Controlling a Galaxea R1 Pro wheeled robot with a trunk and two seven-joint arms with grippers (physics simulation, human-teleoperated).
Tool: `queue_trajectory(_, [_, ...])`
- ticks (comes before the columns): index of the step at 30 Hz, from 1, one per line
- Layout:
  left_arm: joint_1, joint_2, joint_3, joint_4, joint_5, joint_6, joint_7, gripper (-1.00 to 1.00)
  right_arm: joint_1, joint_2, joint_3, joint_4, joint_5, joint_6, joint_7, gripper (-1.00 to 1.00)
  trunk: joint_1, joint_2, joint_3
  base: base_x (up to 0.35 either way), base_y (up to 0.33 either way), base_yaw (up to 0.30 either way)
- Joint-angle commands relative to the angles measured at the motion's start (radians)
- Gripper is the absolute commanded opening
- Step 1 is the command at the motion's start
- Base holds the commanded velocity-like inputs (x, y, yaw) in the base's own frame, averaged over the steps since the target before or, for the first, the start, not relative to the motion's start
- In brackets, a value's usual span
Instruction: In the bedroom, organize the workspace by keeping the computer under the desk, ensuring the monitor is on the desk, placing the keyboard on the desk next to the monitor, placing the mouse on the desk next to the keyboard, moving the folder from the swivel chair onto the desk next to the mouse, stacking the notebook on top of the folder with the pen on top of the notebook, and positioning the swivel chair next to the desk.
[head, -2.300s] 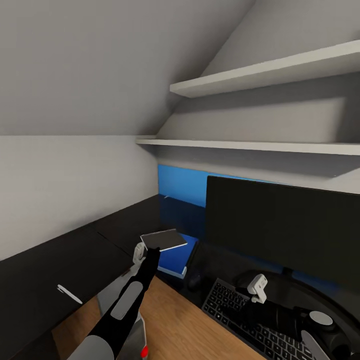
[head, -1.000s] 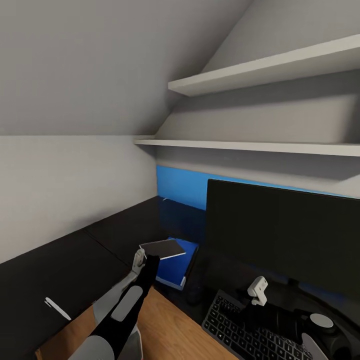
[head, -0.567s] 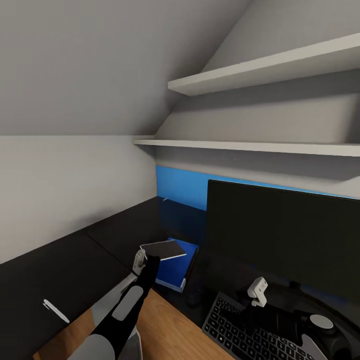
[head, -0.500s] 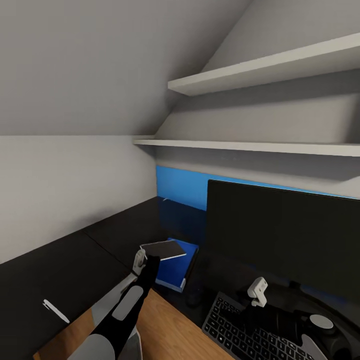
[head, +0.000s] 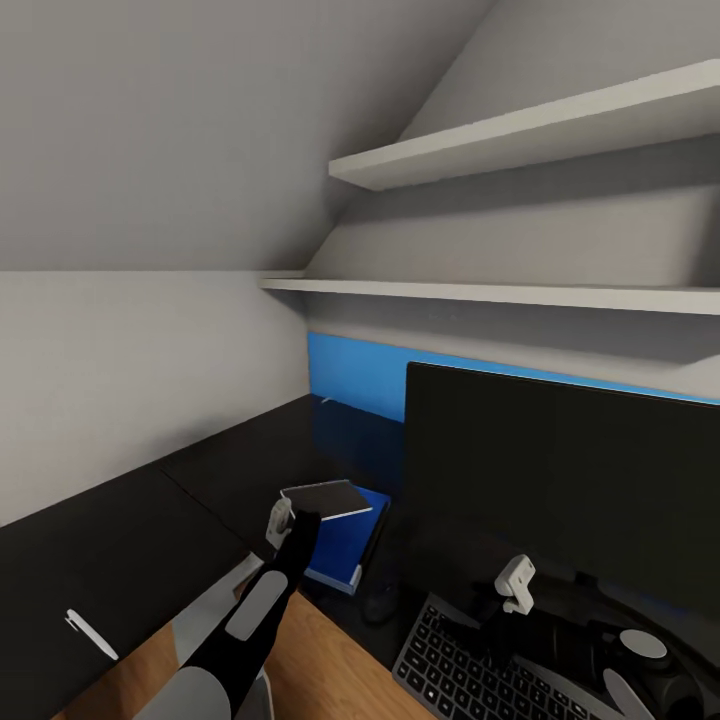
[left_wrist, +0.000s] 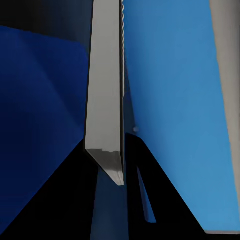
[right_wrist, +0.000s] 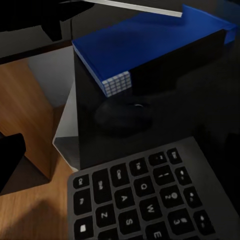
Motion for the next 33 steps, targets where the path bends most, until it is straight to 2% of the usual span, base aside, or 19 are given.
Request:
queue_trajectory(1, [-0.002, 0.001, -0.005, 0.002, 0.008, -0.007, 0.000, -1.00, -0.001, -0.001, 0.001, -0.001, -0.009, 0.008, -0.002, 1.00, 0.000, -0.001, -0.001, 0.005, -0.005, 0.000])
queue_trajectory(8, [-0.026, 0.001, -0.005, 0.043, 0.006, -0.008, -0.002, -1.00, 0.005, -0.001, -0.001, -0.001, -0.009, 0.007, -0.002, 1.00, 0.000, -0.001, -0.001, 0.002, -0.002, 0.000])
queue_trajectory(22, [-0.033, 0.002, -0.008, 0.059, 0.005, -0.018, -0.002, -1.00, 0.006, -0.001, -0.001, -0.001, -0.009, 0.007, -0.002, 1.00, 0.000, -0.001, -0.001, 0.100, 0.000, 0.000])
queue_trajectory(33, [-0.080, 0.001, -0.009, 0.141, 0.007, -0.012, -0.016, -1.00, 0.009, -0.001, 0.001, -0.001, -0.009, 0.007, -0.002, 1.00, 0.000, -0.001, -0.001, 0.004, 0.000, 0.000])
